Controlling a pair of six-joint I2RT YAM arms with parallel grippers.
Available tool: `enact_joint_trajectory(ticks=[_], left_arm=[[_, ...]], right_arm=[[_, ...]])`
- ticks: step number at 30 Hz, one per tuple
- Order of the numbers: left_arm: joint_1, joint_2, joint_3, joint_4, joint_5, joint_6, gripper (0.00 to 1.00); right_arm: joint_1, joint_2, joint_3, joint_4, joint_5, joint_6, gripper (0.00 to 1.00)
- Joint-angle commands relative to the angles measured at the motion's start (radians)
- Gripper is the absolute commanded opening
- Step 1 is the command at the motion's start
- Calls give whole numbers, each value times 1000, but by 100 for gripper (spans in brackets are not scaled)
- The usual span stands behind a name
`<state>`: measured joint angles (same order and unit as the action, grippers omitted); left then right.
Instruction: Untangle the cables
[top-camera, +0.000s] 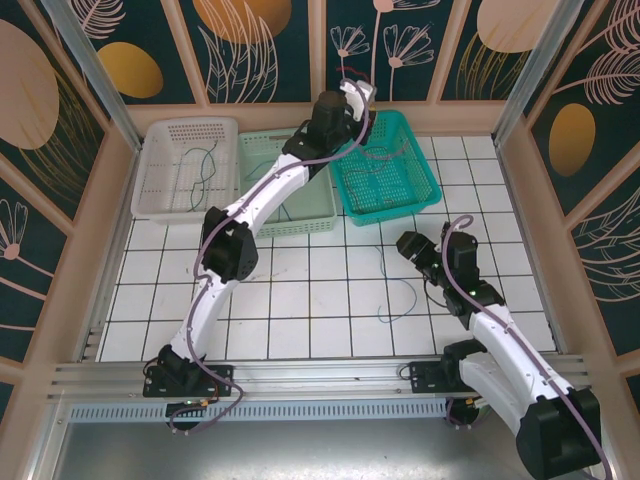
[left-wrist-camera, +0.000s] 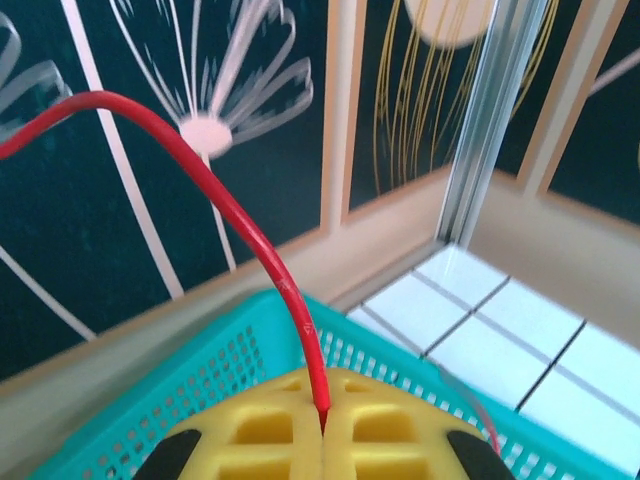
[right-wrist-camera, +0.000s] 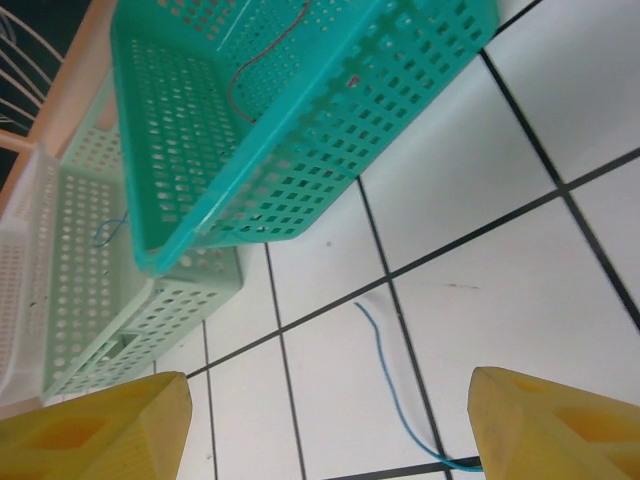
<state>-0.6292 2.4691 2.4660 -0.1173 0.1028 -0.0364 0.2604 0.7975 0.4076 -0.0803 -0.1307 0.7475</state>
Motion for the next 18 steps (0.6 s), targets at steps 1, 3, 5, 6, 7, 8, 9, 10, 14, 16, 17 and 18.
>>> enact_joint_trajectory(ticks=[1,3,5,6,7,8,9,10,14,16,17,18], left_arm=[[-5,3,-28,-101,51,63,5],[-4,-8,-91,-73,60,63,5],[-3,0,-122,-68,83,59,7],[-3,6,-128,-70,104,56,8],[-4,13,-131,-71,116,47,9],[-4,18,-134,-71,125,36,11],[-5,26,-134,-69,133,28,14],[-4,33,-132,-71,139,18,22],[-3,46,-118,-108,116,-5,61],[-3,32,-123,-125,107,-12,98],[-3,22,-131,-127,106,-16,99],[-3,5,-145,-122,97,-24,98]], right_arm=[[-16,-6,10,-37,26,-30,74],[-23,-2,8,-34,20,-29,74],[-25,7,11,-33,16,-30,74],[-25,11,13,-32,14,-32,74],[-26,17,16,-34,14,-34,74],[-26,23,20,-36,13,-36,74],[-27,28,25,-39,12,-39,74],[-27,34,30,-43,10,-42,74],[-27,52,58,-87,23,-70,74],[-26,59,76,-118,32,-97,73],[-27,63,83,-131,34,-110,72],[-26,69,92,-149,38,-123,71]])
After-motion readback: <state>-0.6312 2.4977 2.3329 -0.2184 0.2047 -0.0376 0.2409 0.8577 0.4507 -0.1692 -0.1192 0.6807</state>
